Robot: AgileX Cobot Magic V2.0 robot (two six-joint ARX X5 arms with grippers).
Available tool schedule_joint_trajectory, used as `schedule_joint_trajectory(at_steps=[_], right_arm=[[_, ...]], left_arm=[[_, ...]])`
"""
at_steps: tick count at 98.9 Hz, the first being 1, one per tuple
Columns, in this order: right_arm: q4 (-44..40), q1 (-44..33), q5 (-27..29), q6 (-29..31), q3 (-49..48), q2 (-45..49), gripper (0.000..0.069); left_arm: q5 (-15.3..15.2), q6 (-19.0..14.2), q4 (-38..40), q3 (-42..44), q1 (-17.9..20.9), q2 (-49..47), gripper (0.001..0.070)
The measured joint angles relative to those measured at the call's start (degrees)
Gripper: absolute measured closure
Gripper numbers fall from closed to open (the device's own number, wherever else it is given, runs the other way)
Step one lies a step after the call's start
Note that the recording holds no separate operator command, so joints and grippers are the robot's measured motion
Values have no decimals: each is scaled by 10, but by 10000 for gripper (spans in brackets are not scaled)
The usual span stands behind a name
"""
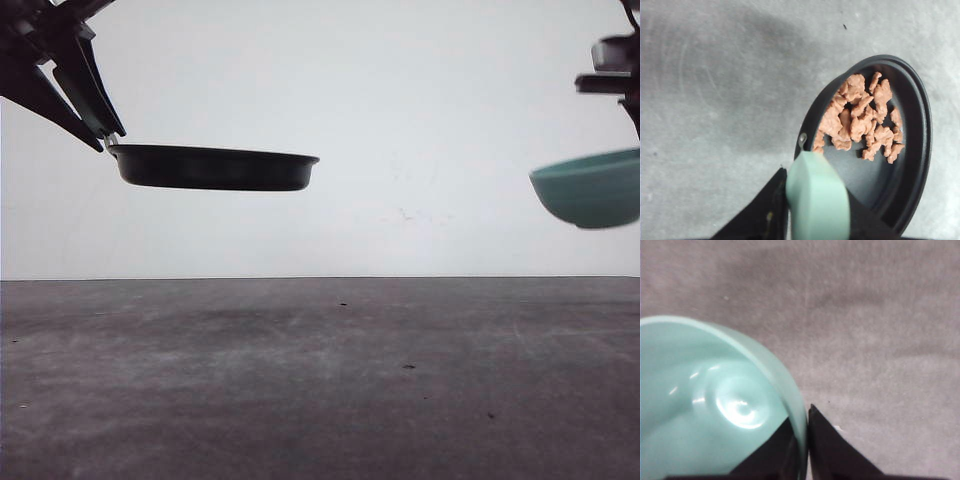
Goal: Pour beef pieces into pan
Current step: 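Carry the empty bowl back and lower it onto the table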
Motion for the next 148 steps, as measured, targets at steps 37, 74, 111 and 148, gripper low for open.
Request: schedule_joint_trajectory(at_steps=[37, 74, 111, 148], right_arm=[[45, 5, 2, 4, -64, 54, 677], [104, 0, 1, 3, -163, 47, 670], [123, 1, 0, 1, -181, 39, 626], [113, 3, -17, 1, -153, 16, 372]], left_arm=[[10, -7, 18, 0, 0, 0, 653], [17, -12, 33, 0, 0, 0, 653], [17, -12, 33, 0, 0, 0, 653], [21, -15, 33, 0, 0, 0, 653]])
